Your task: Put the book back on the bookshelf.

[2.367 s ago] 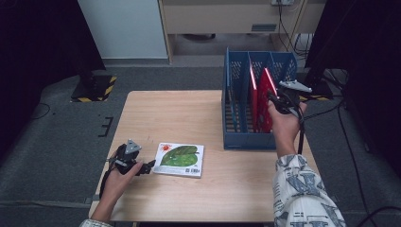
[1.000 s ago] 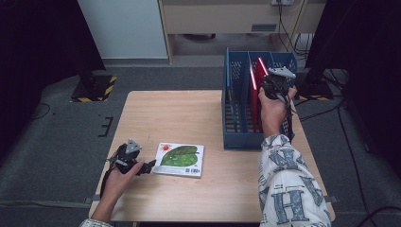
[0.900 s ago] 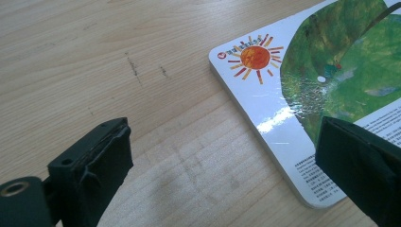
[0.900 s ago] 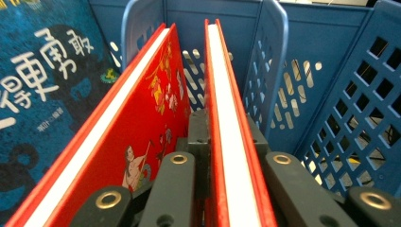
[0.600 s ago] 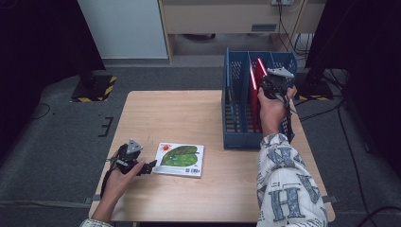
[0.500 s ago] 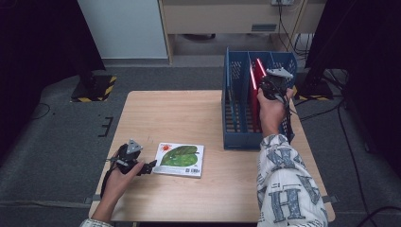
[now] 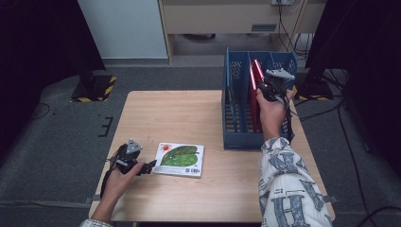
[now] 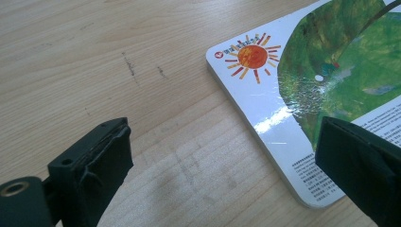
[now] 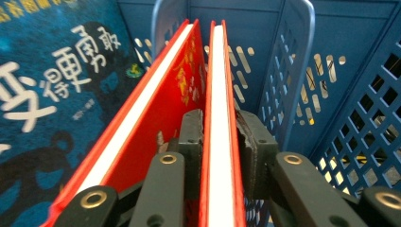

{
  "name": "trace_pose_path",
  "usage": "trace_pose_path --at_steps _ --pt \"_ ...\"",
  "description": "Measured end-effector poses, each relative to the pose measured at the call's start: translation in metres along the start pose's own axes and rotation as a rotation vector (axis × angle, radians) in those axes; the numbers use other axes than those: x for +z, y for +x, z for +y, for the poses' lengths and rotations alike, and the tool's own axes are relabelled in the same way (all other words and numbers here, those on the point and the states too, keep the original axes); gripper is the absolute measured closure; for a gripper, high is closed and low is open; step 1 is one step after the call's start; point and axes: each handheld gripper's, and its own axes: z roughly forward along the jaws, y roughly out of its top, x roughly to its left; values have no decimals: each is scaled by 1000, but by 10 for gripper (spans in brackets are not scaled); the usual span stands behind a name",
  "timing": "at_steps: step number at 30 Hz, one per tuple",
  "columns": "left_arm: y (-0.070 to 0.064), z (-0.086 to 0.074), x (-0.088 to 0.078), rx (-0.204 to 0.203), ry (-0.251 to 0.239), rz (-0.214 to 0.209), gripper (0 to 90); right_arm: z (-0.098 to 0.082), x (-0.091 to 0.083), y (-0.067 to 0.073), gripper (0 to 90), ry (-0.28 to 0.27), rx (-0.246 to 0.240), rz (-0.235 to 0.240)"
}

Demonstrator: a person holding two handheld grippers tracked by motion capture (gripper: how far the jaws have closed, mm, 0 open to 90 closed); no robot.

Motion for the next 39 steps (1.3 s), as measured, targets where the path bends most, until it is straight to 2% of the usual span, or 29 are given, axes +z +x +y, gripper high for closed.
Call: trace_pose_path --at_steps 10,16,19,31,39 --pt "-1 0 0 2 -1 -1 38 2 -18 5 713 -6 -13 36" --pt "-2 0 -1 1 -3 0 38 2 -28 3 693 -15 6 53" --pt "-2 0 0 1 -4 -1 38 3 -33 3 719 -16 4 70" --pt "-3 1 -1 3 -9 -1 39 3 -51 4 715 -24 0 109" --pt "-4 1 -2 3 -12 0 39 -6 -60 5 706 -15 -4 120"
